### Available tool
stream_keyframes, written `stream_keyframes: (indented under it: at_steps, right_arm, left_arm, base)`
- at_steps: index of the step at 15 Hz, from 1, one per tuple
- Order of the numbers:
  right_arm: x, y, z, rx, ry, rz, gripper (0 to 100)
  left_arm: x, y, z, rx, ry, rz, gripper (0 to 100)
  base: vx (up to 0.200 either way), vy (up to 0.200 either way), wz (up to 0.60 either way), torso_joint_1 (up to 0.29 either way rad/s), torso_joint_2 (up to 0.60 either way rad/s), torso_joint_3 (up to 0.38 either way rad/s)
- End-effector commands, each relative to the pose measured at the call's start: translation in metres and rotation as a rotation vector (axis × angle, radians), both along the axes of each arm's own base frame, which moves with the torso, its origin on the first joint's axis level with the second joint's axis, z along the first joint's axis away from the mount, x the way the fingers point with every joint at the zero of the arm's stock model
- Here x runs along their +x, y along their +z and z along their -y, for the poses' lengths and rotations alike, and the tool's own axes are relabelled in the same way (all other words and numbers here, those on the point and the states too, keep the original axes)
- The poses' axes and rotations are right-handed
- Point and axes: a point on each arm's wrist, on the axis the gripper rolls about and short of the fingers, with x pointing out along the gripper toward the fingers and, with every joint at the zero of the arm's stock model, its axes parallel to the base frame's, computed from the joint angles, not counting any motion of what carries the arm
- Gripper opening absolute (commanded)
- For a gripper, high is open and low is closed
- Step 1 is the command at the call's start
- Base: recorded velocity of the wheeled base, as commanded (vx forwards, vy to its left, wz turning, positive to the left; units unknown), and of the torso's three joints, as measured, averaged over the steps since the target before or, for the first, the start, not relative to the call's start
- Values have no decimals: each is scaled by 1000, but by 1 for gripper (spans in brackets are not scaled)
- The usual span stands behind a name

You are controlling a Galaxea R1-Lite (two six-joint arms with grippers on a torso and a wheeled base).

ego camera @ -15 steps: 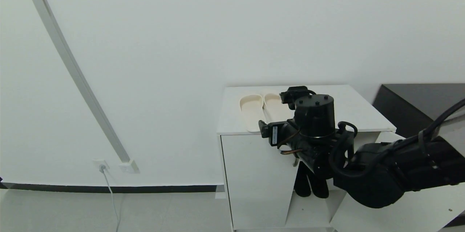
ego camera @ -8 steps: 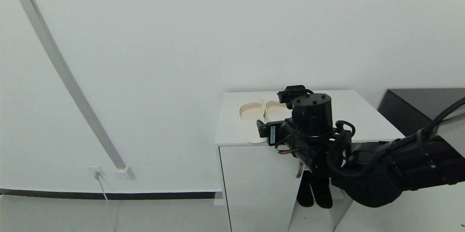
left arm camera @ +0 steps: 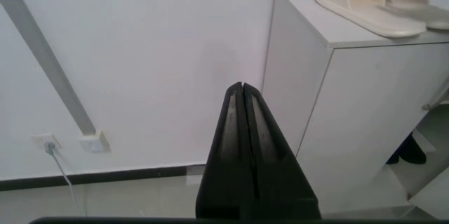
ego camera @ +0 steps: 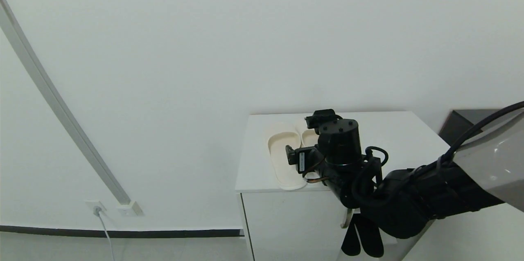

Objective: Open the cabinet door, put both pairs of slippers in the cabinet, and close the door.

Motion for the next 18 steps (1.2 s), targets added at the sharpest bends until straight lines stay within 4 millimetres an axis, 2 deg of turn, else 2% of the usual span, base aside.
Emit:
stream_keyframes:
  at_steps: [1,3,9,17,18]
  right_arm:
    - [5,-12,-5,-12,23,-15,100]
    - [9,-14,-7,-22,44,-14,100]
    - [50,-29,-20,-34,3,2,100]
    - [72,-32,-20,-29,11,23,100]
    - [73,-34,-19,-29,9,21,0]
  left_arm:
    - [0,0,0,0,1,2,0]
    - [0,0,0,0,1,0,0]
    - [0,0,0,0,1,0,0]
    - [0,0,0,0,1,0,0]
    - [0,0,0,0,1,0,0]
  base:
    - [0,0,0,0,0,0]
    - [0,0,0,0,0,0]
    - [0,0,0,0,0,0]
    - [0,0,0,0,0,0]
    - [0,0,0,0,0,0]
